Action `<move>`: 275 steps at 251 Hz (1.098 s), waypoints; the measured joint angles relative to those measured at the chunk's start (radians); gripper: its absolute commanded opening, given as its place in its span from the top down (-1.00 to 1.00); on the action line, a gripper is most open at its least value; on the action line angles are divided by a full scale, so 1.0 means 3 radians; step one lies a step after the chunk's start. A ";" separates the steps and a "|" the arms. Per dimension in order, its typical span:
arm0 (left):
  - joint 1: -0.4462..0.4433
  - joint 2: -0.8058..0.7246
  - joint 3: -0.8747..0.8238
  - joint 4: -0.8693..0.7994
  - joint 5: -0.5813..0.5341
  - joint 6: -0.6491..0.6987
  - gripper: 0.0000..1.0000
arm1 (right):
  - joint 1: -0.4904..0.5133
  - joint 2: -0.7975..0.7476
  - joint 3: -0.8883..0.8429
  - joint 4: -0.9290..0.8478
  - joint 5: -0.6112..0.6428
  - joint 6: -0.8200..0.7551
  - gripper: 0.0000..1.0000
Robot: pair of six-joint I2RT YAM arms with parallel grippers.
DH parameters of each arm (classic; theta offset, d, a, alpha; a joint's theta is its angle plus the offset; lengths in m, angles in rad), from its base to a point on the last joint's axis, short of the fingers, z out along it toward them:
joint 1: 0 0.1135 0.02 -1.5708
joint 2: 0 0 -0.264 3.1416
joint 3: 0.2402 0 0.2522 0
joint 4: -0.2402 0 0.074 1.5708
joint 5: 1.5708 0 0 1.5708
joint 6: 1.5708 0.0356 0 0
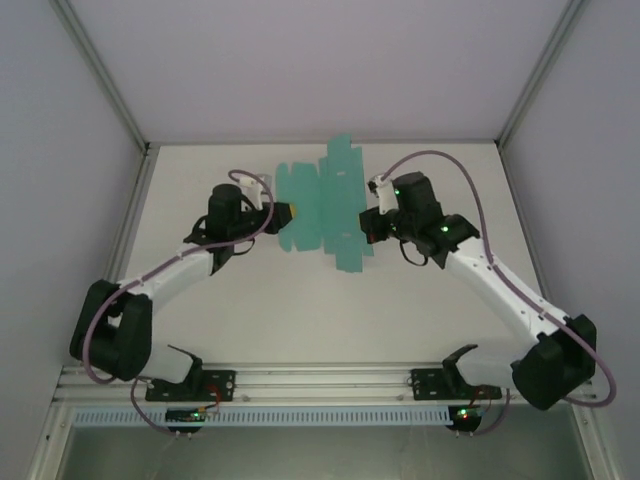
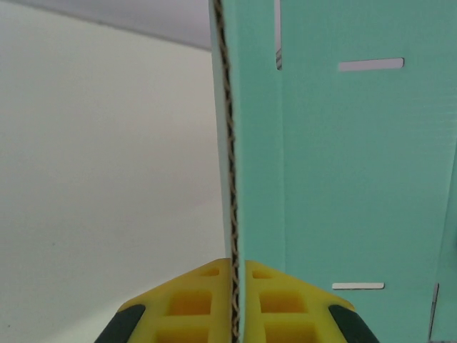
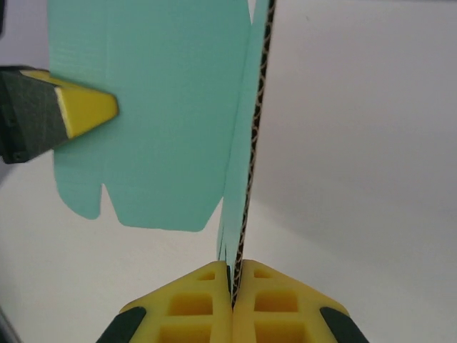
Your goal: Assemble paper box
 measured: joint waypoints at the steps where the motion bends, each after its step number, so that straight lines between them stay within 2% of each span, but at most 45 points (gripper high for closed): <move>1: -0.0001 0.0006 0.0000 0.0000 -0.0001 0.0000 0.75 | 0.0003 0.0006 0.0005 -0.0003 0.0009 -0.0001 1.00; 31: -0.0043 0.0084 -0.0033 -0.0103 -0.0019 -0.0032 0.01 | 0.0050 0.0202 0.0123 -0.0195 0.0309 -0.0097 1.00; 46: -0.0076 0.0070 -0.0080 -0.0186 -0.0070 -0.0032 -0.15 | 0.0039 0.0263 0.0140 -0.0298 0.0390 -0.0182 0.97; 58: -0.0095 0.0025 -0.0164 -0.0240 -0.0145 -0.0028 -0.40 | 0.0013 0.0300 0.0140 -0.0389 0.0412 -0.0281 0.97; 74: -0.0095 -0.0099 -0.0329 -0.0357 -0.0259 -0.0015 -0.63 | -0.0037 0.0340 0.0140 -0.0488 0.0407 -0.0459 0.98; 86: -0.0069 -0.0217 -0.0464 -0.0450 -0.0345 -0.0038 -1.00 | -0.0079 0.0369 0.0137 -0.0525 0.0404 -0.0612 0.99; 128: 0.0151 -0.0643 -0.0685 -0.0828 -0.0519 -0.0064 -0.99 | -0.0125 0.0568 0.0112 -0.0360 0.0626 -0.1418 1.00; 170: 0.0281 -0.0791 -0.0567 -0.0996 -0.0544 -0.0062 -0.99 | 0.0045 0.0829 -0.0135 0.0343 0.1136 -0.2366 1.00; 222: 0.0303 -0.0299 0.0169 -0.1039 -0.0154 -0.0093 -0.99 | 0.0381 0.1031 -0.0694 0.1546 0.1695 -0.3539 1.00; 275: 0.0278 0.0392 0.0933 -0.0931 0.0435 -0.0139 -0.99 | 0.0573 0.1017 -0.0717 0.1836 0.1780 -0.3887 1.00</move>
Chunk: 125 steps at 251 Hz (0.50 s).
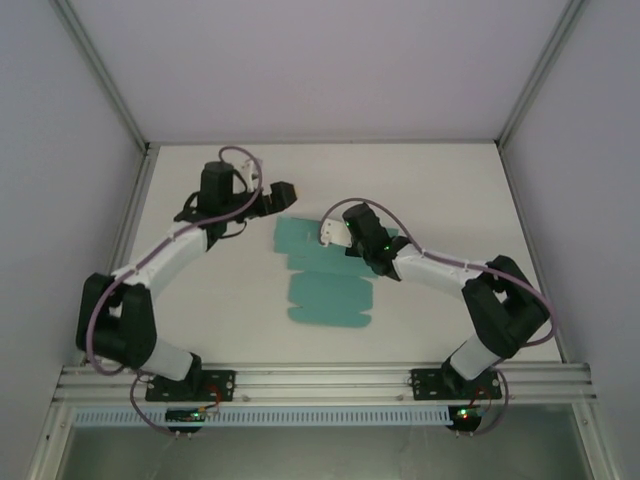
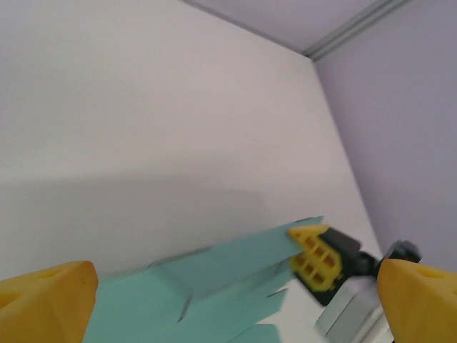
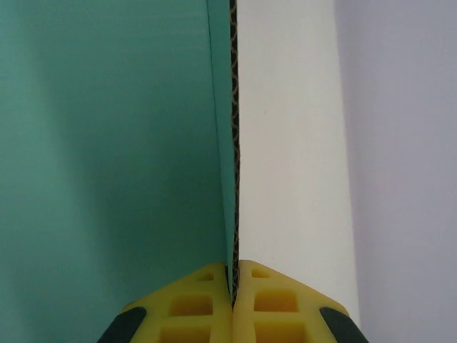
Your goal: Assemble paper box
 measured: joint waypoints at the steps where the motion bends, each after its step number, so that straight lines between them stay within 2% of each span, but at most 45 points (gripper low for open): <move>1: -0.0001 0.0009 0.0009 -0.0003 0.0008 0.0000 -0.99 | 0.0000 0.0000 0.0000 0.0001 -0.0001 -0.0005 1.00; 41: -0.0144 0.0306 0.0163 -0.0064 0.0233 0.0037 -0.92 | 0.0003 -0.0037 0.0000 0.0023 0.0037 -0.0008 1.00; 99: -0.0249 0.0376 0.0158 -0.0174 0.0323 0.0047 -0.51 | 0.0003 -0.0062 0.0008 -0.0015 0.0112 0.0168 1.00; 125: -0.0258 0.0383 0.0132 -0.0113 0.0399 -0.0003 -0.47 | 0.0005 -0.0064 0.0043 -0.0039 0.0165 0.0287 1.00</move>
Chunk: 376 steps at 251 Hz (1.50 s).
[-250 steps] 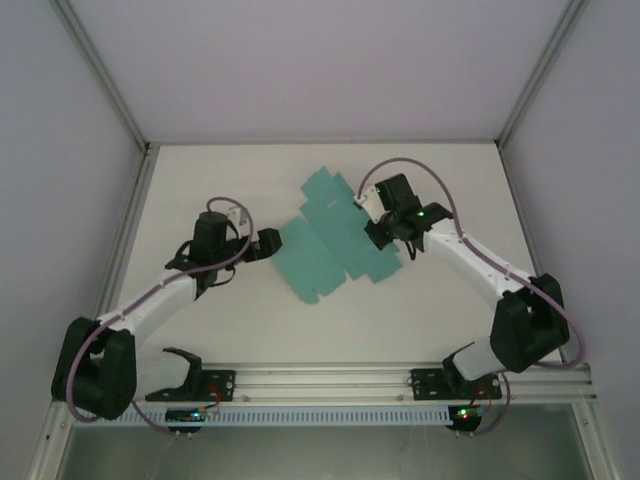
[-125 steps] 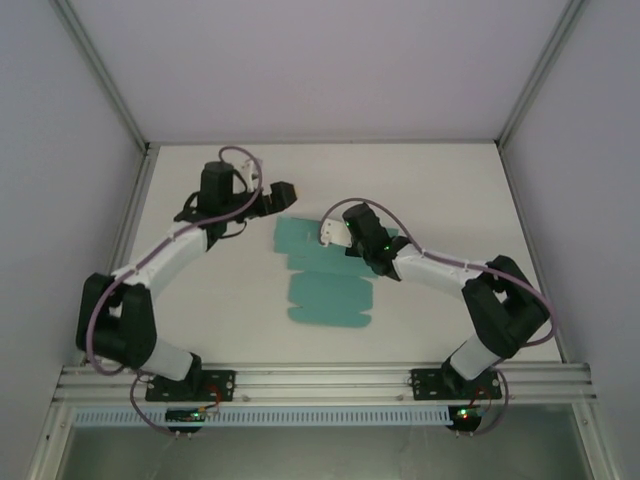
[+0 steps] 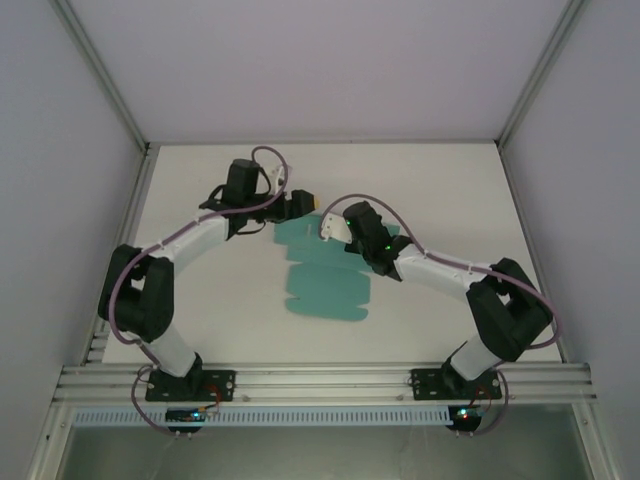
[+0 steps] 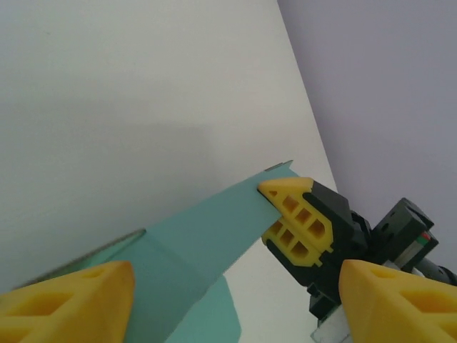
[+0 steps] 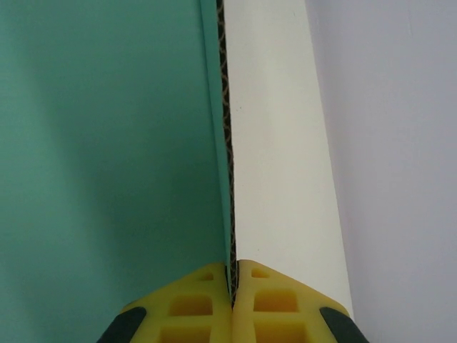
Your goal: Assemble paper box
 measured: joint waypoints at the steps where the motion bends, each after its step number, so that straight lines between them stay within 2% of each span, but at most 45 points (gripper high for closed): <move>1: -0.0001 0.0000 -0.0001 0.0000 0.0001 -0.0003 -0.46 | 0.0000 0.0000 0.0001 0.0000 0.0004 0.0005 1.00; 42: -0.0064 0.0020 -0.0099 0.0238 0.0121 -0.0175 -0.43 | 0.0009 0.0000 0.0017 0.0014 0.0117 0.0202 1.00; 78: -0.0074 0.0154 -0.0192 0.0649 0.0276 -0.0453 -0.29 | 0.0061 -0.0006 -0.0041 0.0114 0.0117 0.0309 1.00; 133: -0.0048 0.0660 -0.0205 0.1762 0.0614 -0.1237 0.08 | 0.0034 -0.0006 -0.0173 0.0205 0.0215 0.0407 1.00; 167: -0.0048 0.0866 -0.0234 0.2298 0.0749 -0.1582 0.17 | 0.0034 -0.0006 -0.0248 0.0263 0.0191 0.0469 1.00; 196: -0.0048 0.0880 -0.0239 0.2379 0.0762 -0.1625 0.35 | 0.0031 -0.0019 -0.0292 0.0320 0.0139 0.0519 1.00; 236: -0.0055 0.0792 -0.0239 0.2074 0.0734 -0.1352 0.35 | 0.0028 -0.0090 -0.0350 0.0364 0.0088 0.0543 1.00; 249: -0.0067 0.0702 -0.0239 0.1836 0.0685 -0.1193 0.29 | 0.0024 -0.0121 -0.0360 0.0365 0.0046 0.0543 1.00; 271: -0.0075 0.0474 -0.0243 0.1399 0.0593 -0.0871 -0.01 | 0.0010 -0.0223 -0.0392 0.0366 -0.0046 0.0542 1.00; 299: -0.0056 0.0014 -0.0375 0.0918 0.0359 -0.0469 -0.64 | -0.0055 -0.0402 -0.0397 0.0350 -0.0198 0.0540 1.00; 318: 0.0022 -0.0380 -0.0515 0.0601 0.0111 -0.0182 -0.99 | -0.0136 -0.0573 -0.0394 0.0233 -0.0362 0.0543 0.96; 347: 0.0280 -0.0877 -0.0795 0.0320 -0.0244 0.0137 -0.99 | -0.0394 -0.0828 -0.0326 -0.0164 -0.0816 0.0543 0.96; 376: 0.0619 -0.1095 -0.1102 0.0172 -0.0540 0.0352 -0.99 | -0.0621 -0.0927 -0.0200 -0.0523 -0.1208 0.0543 1.00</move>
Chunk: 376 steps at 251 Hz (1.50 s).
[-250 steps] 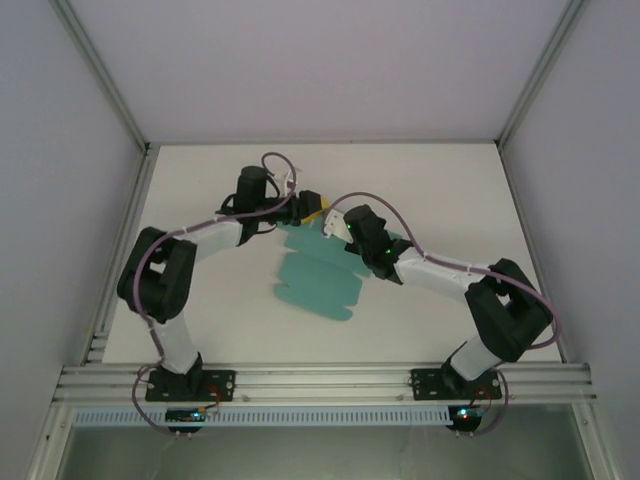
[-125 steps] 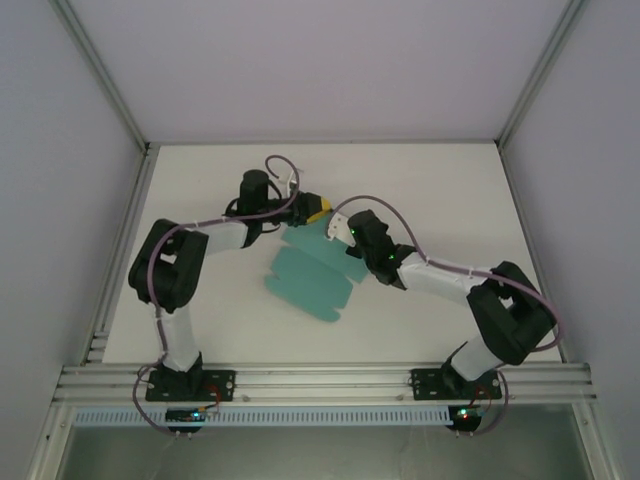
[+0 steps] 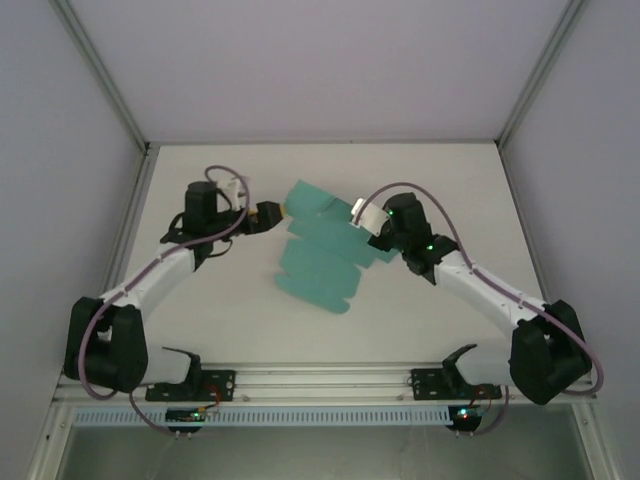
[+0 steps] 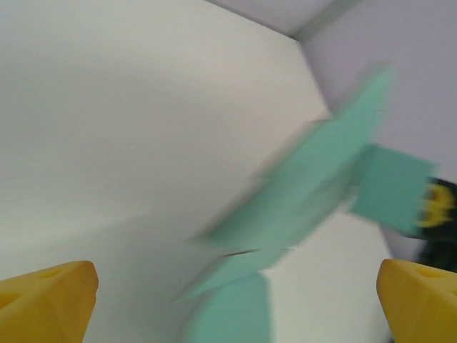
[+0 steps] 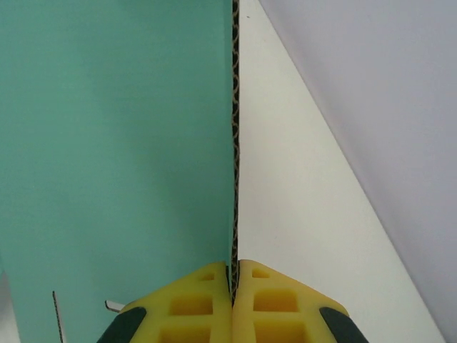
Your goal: Assemble paper box
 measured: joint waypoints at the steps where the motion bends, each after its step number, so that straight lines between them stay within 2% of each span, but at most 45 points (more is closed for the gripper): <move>1: 0.0020 -0.0001 -0.0015 -0.0010 -0.0022 0.0014 -0.99 | -0.0003 0.0000 0.0004 -0.0009 -0.0008 -0.0001 1.00; 19: 0.0160 0.0051 -0.0116 -0.0108 -0.0193 0.0148 -0.99 | -0.0029 -0.0001 0.0060 -0.0164 -0.0146 -0.0001 1.00; 43: 0.0188 0.0257 -0.0113 -0.0161 -0.0258 0.0314 -1.00 | -0.0028 0.0005 0.0094 -0.0317 -0.0295 0.0000 1.00; 91: 0.0070 0.0643 -0.0120 0.0022 -0.0088 0.0670 -1.00 | -0.0029 0.0122 0.0107 -0.0395 -0.0373 0.0003 1.00; 134: -0.0071 0.0729 -0.0225 0.0371 0.0104 0.0844 -0.87 | -0.0079 0.0186 0.0111 -0.0378 -0.0384 0.0079 1.00; 196: -0.0104 0.0818 -0.0530 0.0851 0.0239 0.0774 -0.85 | -0.0100 0.0186 0.0120 -0.0369 -0.0389 0.0163 1.00; 277: -0.0008 0.0745 -0.0810 0.1368 0.0444 0.0605 -0.82 | -0.0188 0.0123 0.0120 -0.0399 -0.0512 0.0240 1.00; 344: 0.0099 0.0764 -0.0764 0.1559 0.0417 0.0490 -0.79 | -0.0196 0.0108 0.0118 -0.0393 -0.0613 0.0263 1.00; 376: 0.0136 0.0895 -0.0642 0.1666 0.0547 0.0464 -0.75 | -0.0193 0.0102 0.0118 -0.0380 -0.0629 0.0273 1.00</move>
